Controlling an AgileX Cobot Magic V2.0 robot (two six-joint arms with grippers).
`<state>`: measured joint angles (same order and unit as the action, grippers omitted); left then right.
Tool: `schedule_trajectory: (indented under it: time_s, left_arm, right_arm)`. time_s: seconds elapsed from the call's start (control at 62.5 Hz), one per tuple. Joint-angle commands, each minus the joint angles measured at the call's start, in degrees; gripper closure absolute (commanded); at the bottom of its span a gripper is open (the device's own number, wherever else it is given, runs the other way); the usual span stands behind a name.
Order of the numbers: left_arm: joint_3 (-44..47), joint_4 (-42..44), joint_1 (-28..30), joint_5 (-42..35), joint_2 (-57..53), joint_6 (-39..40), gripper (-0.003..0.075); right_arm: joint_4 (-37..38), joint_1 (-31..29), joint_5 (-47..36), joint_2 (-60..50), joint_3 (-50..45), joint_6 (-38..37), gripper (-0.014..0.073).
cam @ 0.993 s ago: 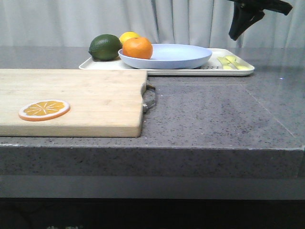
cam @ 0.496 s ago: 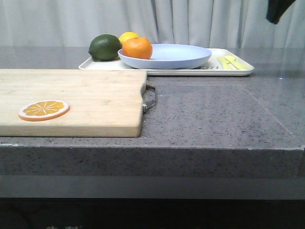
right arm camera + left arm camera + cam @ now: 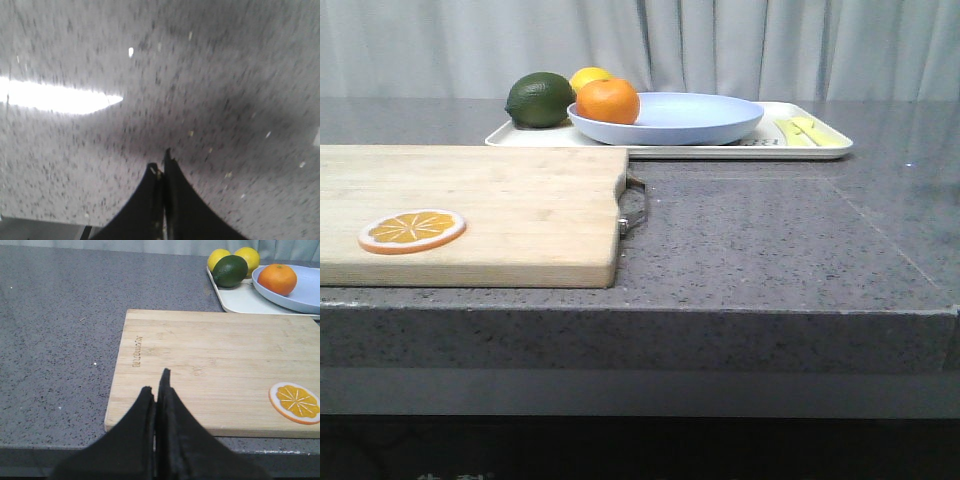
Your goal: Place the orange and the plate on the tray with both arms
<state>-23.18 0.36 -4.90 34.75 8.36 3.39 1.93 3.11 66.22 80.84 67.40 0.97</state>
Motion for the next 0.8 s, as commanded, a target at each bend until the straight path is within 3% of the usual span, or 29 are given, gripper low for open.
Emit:
schedule_trajectory:
  time_s: [0.0, 0.416, 0.592, 0.785]
  left_arm:
    - [-1.35, -0.36, 0.11, -5.08, 0.66, 0.33, 0.0738]
    - [-1.35, -0.36, 0.11, -5.08, 0.66, 0.33, 0.0738]
    - [-1.35, -0.36, 0.11, -5.08, 0.66, 0.33, 0.0738]
    - [-1.35, -0.36, 0.11, -5.08, 0.66, 0.33, 0.0738]
  right_arm:
    - [-0.64, -0.44, -8.22, -7.95, -6.56, 0.58, 0.0655]
    - [-0.30, -0.39, -43.34, -38.51, -36.59, 0.58, 0.0655]
    - [-0.30, -0.39, -51.26, -53.74, -46.67, 0.58, 0.0655]
    - [-0.30, -0.39, -54.72, -61.83, -48.80, 0.58, 0.0655]
